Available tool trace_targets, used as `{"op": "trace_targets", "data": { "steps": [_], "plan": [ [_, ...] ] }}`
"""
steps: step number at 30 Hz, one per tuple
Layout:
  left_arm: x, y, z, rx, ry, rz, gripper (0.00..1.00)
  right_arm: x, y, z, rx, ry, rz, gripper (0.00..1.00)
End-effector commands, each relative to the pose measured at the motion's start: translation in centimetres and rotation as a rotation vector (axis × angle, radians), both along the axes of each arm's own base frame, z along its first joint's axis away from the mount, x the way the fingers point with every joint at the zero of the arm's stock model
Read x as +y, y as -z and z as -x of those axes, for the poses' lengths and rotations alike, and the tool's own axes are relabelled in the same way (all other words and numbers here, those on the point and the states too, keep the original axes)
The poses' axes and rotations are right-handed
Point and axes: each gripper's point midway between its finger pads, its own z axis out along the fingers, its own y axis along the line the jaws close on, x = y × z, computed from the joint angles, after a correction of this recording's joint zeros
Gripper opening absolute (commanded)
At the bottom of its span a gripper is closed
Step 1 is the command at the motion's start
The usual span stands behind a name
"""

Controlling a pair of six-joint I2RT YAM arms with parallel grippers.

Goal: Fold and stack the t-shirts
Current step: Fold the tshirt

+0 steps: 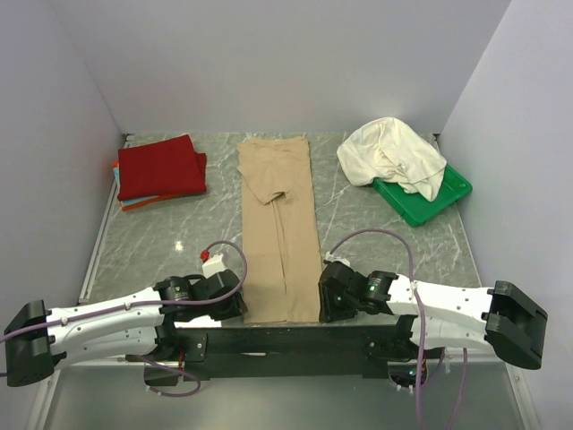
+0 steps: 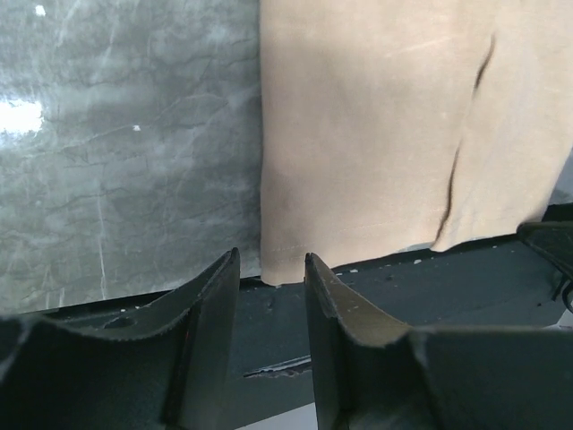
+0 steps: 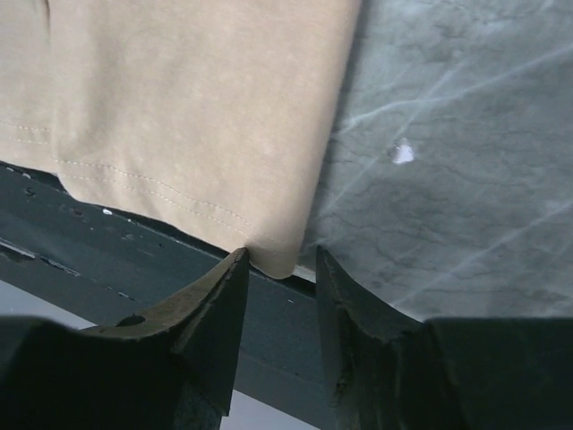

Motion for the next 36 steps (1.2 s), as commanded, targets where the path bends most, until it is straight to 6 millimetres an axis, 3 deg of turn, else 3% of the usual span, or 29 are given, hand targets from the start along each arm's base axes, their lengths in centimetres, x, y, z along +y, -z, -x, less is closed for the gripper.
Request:
{"op": "trace_targets", "data": {
  "steps": [1,9,26,36],
  "plan": [
    [-0.4,0.3,0.3,0.021,-0.014,0.022,0.41,0.6,0.3,0.1,0.005,0.001,-0.008,0.41],
    [-0.4,1.1,0.8,0.04,-0.013,0.042,0.37,0.5,0.9,0.3,0.012,-0.003,0.015,0.26],
    [-1.1,2.4,1.4,0.074,-0.011,0.101,0.35,0.6,1.2,0.4,0.018,-0.004,0.027,0.24],
    [-0.9,3.0,1.6,0.085,-0.018,0.095,0.14,0.5,1.1,0.4,0.015,0.0,0.032,0.2]
  ]
}}
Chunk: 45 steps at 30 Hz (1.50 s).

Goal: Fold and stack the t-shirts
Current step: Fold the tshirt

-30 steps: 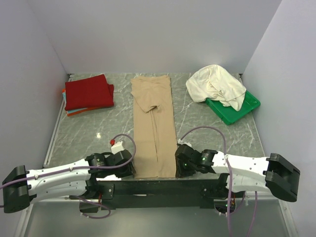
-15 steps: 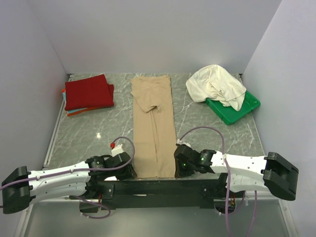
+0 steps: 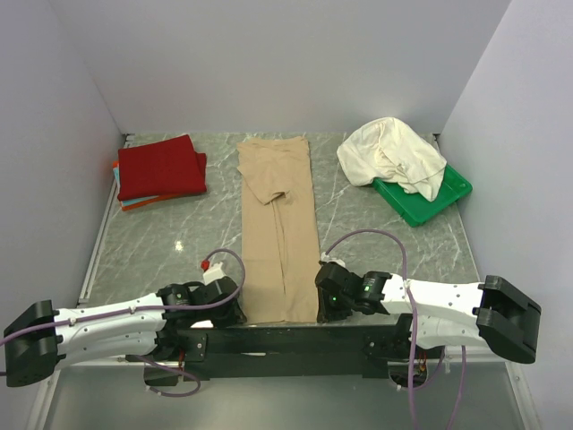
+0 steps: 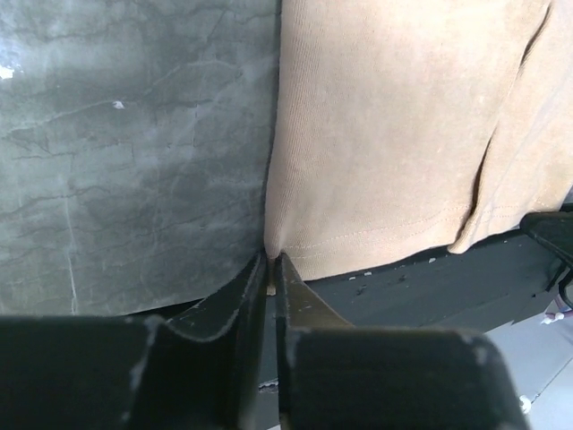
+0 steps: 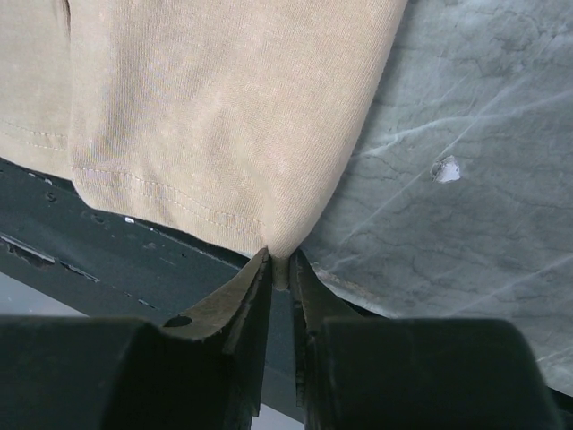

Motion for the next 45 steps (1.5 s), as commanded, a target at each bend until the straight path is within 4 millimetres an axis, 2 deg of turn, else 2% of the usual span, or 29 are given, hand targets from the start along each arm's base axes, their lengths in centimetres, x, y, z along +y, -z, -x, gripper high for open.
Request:
{"op": "trace_targets", "data": {
  "steps": [1,6,9,13,15,21,24,28,32,38,40,45],
  "plan": [
    [-0.3,0.3,0.2,0.01,-0.004,0.018,0.13,-1.0,0.8,0.3,0.0,0.0,0.062,0.2],
    [-0.8,0.1,-0.2,-0.008,-0.014,0.051,0.0,-1.0,0.3,0.0,-0.011,0.008,0.062,0.11],
    [-0.2,-0.2,-0.7,-0.022,-0.063,0.039,0.0,-1.2,-0.3,-0.3,-0.024,0.02,0.076,0.05],
    [-0.3,-2.0,-1.6,-0.071,-0.098,0.078,0.0,-1.4,-1.1,-0.7,-0.046,0.034,0.08,0.01],
    [-0.7,-2.9,-1.9,-0.088,-0.101,0.113,0.0,-1.2,-1.9,-1.2,-0.066,0.046,0.076,0.0],
    [-1.3,-3.8,-2.7,-0.123,-0.111,0.136,0.0,-0.5,-4.0,-2.6,-0.125,0.068,0.06,0.0],
    [-2.0,-4.4,-3.2,-0.145,-0.108,0.151,0.0,-0.5,-4.2,-3.2,-0.146,0.076,0.083,0.0],
    [-2.2,-5.1,-4.4,-0.194,-0.134,0.133,0.0,0.0,-4.8,-4.6,-0.19,0.093,0.099,0.0],
    [-2.8,-6.7,-5.7,-0.258,-0.142,0.142,0.0,0.4,-5.5,-6.2,-0.233,0.107,0.109,0.0],
    [-2.3,-7.9,-8.3,-0.335,-0.181,0.119,0.0,0.9,-7.0,-9.4,-0.3,0.139,0.103,0.0],
    [-2.4,-8.1,-8.9,-0.346,-0.162,0.124,0.0,1.4,-8.2,-10.7,-0.33,0.144,0.081,0.0],
    [-1.8,-10.0,-11.9,-0.423,-0.181,0.148,0.0,2.7,-11.0,-13.9,-0.397,0.155,0.052,0.0]
  ]
}}
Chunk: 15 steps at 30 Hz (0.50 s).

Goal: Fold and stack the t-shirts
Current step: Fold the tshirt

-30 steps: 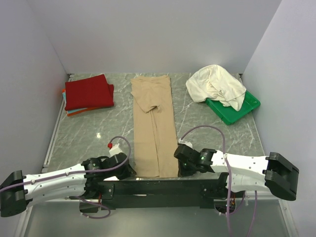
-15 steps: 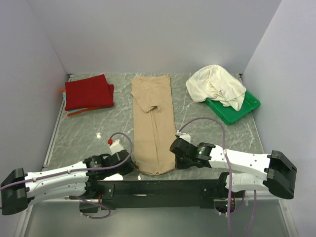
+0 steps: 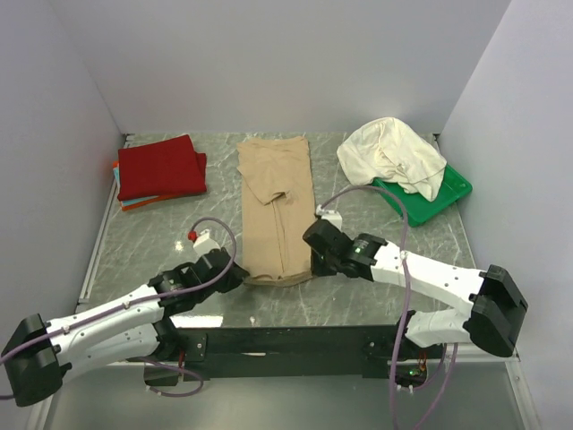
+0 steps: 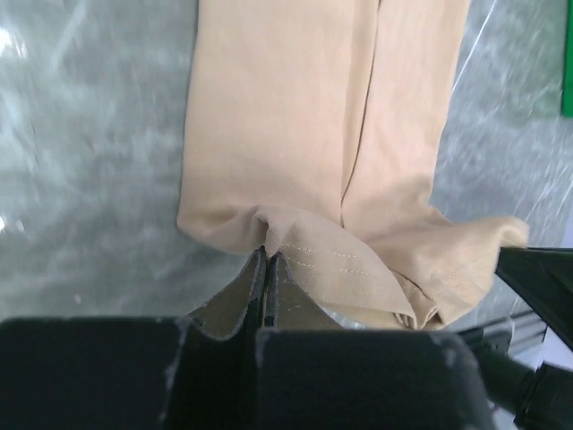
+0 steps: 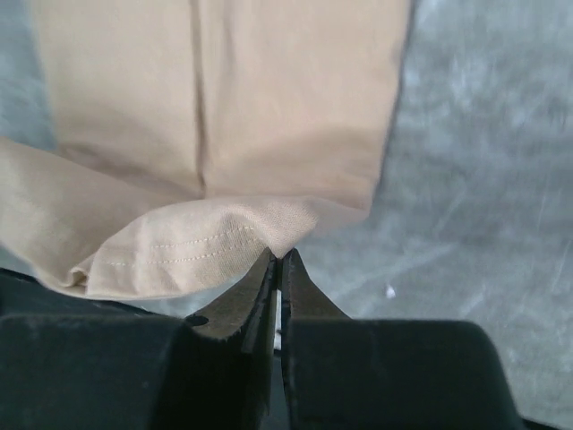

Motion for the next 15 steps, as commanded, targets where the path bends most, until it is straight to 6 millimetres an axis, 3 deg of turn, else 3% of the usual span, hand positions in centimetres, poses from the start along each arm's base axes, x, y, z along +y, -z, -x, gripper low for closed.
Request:
{"op": "trace_targets", "data": {
  "steps": [1,9,14,15],
  "plan": [
    [-1.1,-3.9,-2.8,-0.13,0.03,0.047,0.0,1.5,-3.4,-3.9,-0.123,0.002,-0.037,0.0],
    [-0.6,-4.8,-8.3,-0.21,0.038,0.035,0.0,2.2,-4.4,-8.7,-0.159,0.03,-0.04,0.0],
    [0.0,-5.9,-12.4,-0.271,0.031,0.046,0.0,2.1,-3.6,-11.9,-0.159,0.053,-0.008,0.0],
    [-0.4,-5.3,-12.8,-0.259,0.062,0.034,0.0,2.0,-4.1,-12.9,-0.17,0.065,-0.013,0.0]
  ]
}}
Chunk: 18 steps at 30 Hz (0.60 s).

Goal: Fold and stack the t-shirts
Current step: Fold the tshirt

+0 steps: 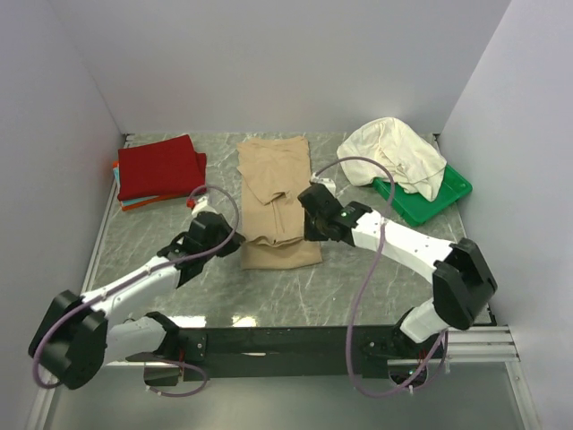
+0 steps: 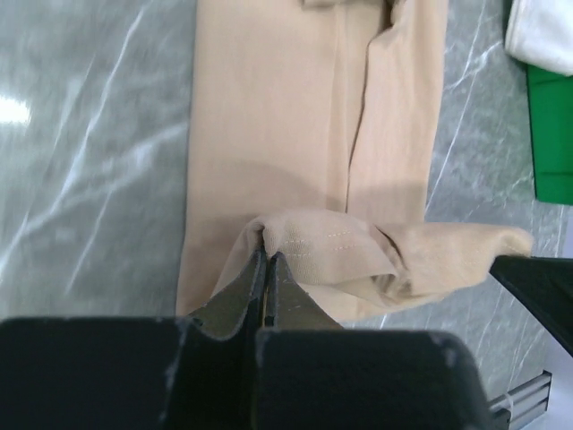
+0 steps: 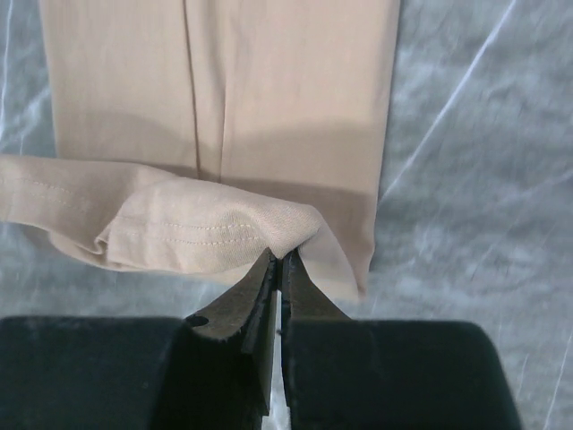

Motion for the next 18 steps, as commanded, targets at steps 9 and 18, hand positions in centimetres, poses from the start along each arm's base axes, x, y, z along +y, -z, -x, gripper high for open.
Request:
{"op": "trace_targets", "data": {
  "steps": [9,18],
  "plan": [
    [-2.6,-3.6,-10.1,-0.164,0.132,0.044,0.0,0.8,-1.0,-9.1,-0.073,0.025,0.004,0.0],
    [-1.9,-2.3,-14.6,-0.135,0.095,0.024,0.0,-0.5,0.8,-13.3,-0.042,0.052,0.019,0.0]
  ]
}}
